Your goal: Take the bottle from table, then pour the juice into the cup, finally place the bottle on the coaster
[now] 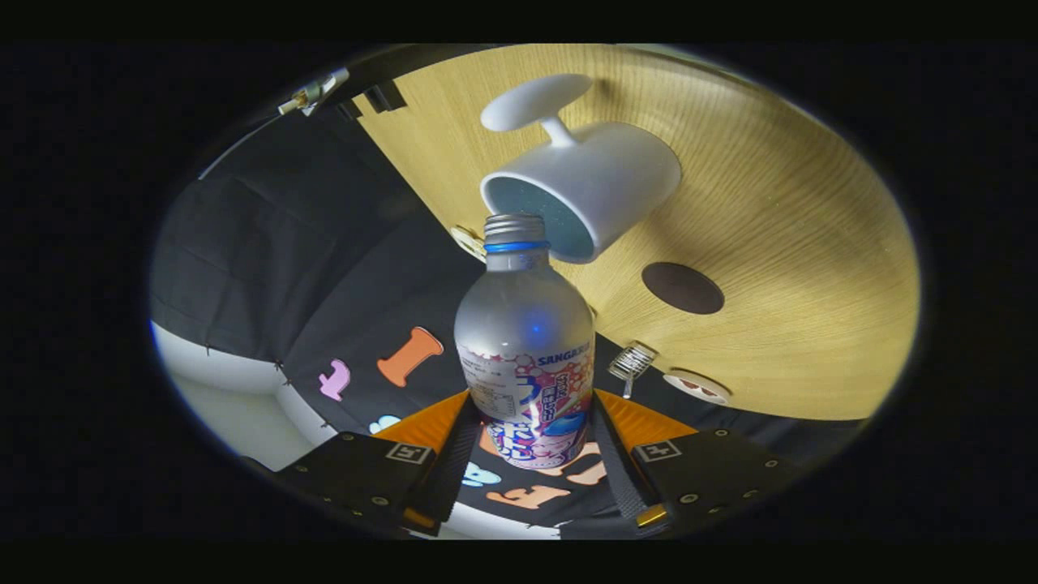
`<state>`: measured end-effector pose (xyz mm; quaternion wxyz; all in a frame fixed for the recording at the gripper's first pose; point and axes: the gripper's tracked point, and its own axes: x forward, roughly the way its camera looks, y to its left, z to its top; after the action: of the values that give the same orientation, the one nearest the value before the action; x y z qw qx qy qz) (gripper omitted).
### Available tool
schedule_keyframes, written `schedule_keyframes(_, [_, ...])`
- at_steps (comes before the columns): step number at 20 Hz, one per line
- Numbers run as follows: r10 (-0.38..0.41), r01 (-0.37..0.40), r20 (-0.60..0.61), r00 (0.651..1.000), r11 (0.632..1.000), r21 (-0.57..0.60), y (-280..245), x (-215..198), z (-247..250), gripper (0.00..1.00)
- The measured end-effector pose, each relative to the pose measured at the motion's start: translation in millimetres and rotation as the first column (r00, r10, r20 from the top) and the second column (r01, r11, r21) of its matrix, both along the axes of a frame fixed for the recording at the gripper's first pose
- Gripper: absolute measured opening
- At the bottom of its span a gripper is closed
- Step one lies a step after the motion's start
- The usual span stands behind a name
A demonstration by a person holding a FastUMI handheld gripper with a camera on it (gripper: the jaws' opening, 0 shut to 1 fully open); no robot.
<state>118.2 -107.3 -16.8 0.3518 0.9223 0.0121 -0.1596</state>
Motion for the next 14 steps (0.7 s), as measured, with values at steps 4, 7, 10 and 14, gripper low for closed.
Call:
schedule_keyframes(4, [0.058, -0.064, -0.051, 0.997, 0.987, -0.146, 10.8, 0.9, -10.2, 0.75])
schedule_keyframes(7, [0.126, -0.168, -0.148, 0.981, 0.934, -0.317, 25.2, -2.4, -29.3, 0.76])
schedule_keyframes(10, [0.157, -0.215, -0.162, 0.974, 0.862, -0.459, 30.3, 3.1, -23.6, 0.76])
schedule_keyframes(14, [0.167, -0.294, -0.247, 0.955, 0.668, -0.684, 34.8, 2.3, -28.7, 0.75])
